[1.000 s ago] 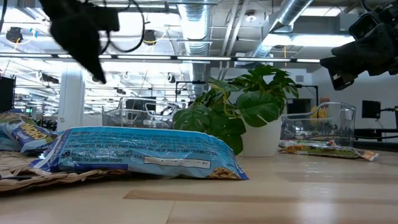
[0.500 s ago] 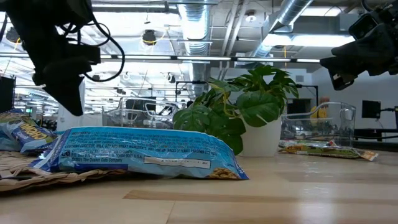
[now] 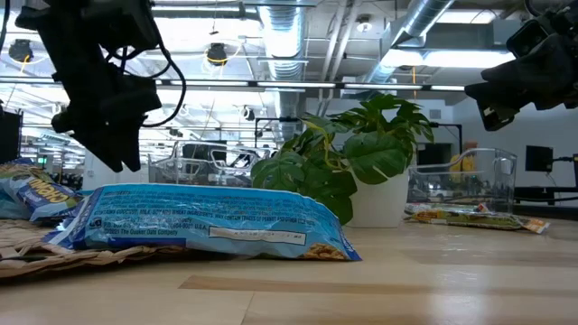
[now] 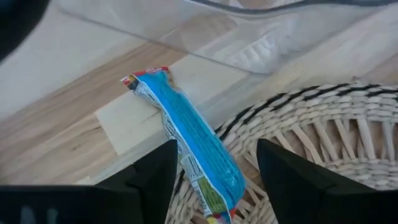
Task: Pick and place Granola Bars by type
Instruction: Put the red granola bar into the left transparent bin
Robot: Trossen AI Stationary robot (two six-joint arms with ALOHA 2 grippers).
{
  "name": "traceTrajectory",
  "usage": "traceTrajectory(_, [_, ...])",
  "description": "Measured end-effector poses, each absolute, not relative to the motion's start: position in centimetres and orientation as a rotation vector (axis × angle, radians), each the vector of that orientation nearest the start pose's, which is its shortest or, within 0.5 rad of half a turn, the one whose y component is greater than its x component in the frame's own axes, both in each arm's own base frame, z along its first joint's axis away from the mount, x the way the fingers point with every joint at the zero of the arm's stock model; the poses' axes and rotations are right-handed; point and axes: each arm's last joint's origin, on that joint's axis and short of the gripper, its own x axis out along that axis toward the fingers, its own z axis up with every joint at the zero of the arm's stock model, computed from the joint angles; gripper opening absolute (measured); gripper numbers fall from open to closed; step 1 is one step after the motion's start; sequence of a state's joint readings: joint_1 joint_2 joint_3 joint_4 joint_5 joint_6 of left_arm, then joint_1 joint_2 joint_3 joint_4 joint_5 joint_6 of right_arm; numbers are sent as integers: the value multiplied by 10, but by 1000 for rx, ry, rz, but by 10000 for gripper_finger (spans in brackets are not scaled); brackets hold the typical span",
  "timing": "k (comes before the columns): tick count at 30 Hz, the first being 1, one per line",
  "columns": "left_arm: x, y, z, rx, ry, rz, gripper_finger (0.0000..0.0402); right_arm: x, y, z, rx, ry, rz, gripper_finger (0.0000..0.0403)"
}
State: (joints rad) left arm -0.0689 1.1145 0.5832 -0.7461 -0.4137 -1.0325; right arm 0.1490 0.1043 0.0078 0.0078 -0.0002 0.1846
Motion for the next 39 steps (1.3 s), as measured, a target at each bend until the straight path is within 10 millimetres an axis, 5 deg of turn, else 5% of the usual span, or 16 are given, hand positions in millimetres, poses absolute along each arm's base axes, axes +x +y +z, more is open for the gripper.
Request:
traceTrajectory(10, [162,5,138,-674,914,856,206,102,15,159,178,102,140,134])
traceTrajectory(20, [159,9,130,-686,899,869,202,102,15,159,178,102,140,134])
traceTrajectory(32, [168,10,120,-583,941,840,87,102,15,159,178,102,140,134])
traceTrajectory(39, [172,9,129,-573,937,782,67,102,15,159,177,102,140,134])
